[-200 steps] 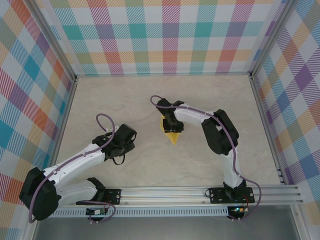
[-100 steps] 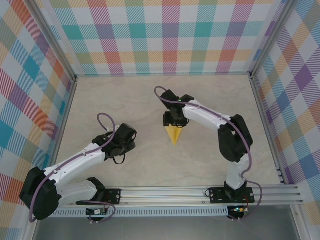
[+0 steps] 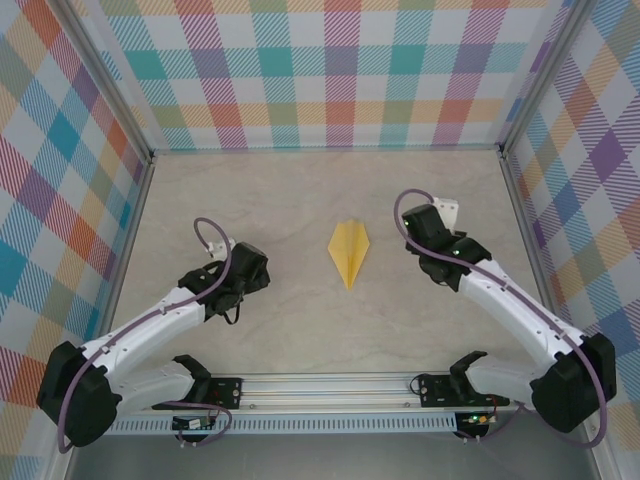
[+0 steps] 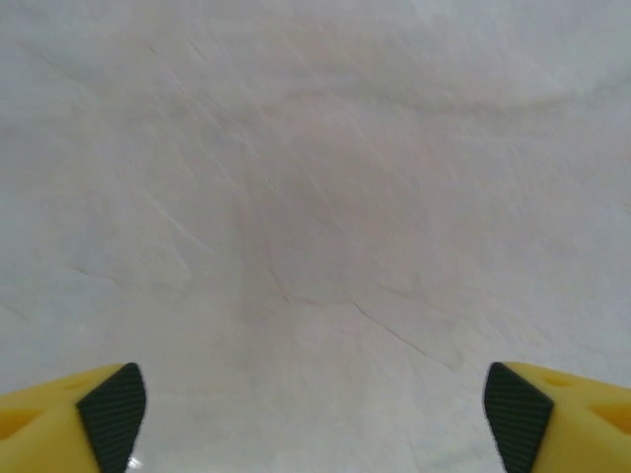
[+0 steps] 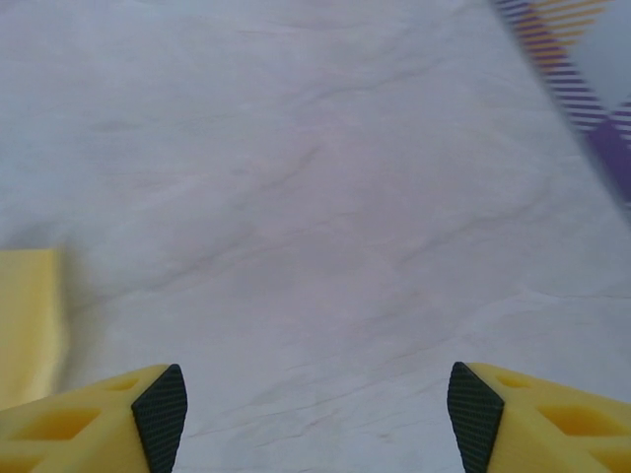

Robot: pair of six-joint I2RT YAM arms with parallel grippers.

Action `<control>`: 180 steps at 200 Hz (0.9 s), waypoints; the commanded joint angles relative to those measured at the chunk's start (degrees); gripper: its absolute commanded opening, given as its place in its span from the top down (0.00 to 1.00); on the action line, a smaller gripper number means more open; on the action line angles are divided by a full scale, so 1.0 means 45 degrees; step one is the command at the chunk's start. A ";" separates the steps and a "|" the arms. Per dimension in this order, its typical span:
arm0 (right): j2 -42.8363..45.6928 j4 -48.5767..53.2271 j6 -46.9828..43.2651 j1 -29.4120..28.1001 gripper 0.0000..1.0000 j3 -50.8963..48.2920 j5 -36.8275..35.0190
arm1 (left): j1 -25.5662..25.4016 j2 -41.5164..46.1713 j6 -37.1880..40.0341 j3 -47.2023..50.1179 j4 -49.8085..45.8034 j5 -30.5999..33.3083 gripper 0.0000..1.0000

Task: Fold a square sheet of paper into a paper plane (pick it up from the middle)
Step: Reset both arms

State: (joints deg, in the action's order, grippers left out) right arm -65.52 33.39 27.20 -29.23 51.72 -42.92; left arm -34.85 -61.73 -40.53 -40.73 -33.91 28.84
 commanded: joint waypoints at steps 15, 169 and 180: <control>0.0175 -0.4571 -0.3337 0.2188 0.21 -0.2826 0.0241 | 0.1695 0.0180 0.2609 0.0711 0.1920 0.3173 0.00; -0.4053 -1.7523 -0.6634 0.5182 0.14 -0.6415 0.7664 | 0.5065 -0.3644 0.8733 0.3788 1.5255 0.0821 0.00; -0.4029 -1.7335 -0.6572 0.5342 0.14 -0.6353 0.8033 | 0.5161 -0.4180 0.9161 0.3634 1.5938 0.0338 0.00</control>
State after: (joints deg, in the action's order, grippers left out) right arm -81.97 -35.31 -1.85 -6.31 24.51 -12.82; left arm -12.99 -77.41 -5.45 -23.92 21.67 34.92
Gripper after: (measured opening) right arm 0.856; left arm 0.998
